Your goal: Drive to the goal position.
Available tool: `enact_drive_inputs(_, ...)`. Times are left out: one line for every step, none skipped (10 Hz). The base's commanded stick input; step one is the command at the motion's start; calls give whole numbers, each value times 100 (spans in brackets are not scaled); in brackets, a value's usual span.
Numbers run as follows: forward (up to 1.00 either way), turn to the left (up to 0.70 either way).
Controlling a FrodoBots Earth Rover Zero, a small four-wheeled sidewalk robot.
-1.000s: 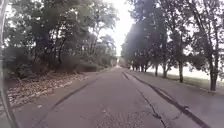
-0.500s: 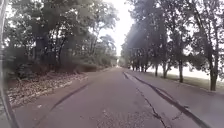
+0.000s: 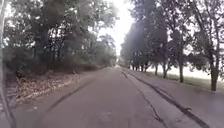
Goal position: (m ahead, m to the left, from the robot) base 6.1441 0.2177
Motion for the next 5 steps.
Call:
enact_drive_inputs(70,0)
enact_drive_inputs(70,0)
enact_drive_inputs(70,0)
enact_drive_inputs(70,0)
enact_drive_inputs(70,0)
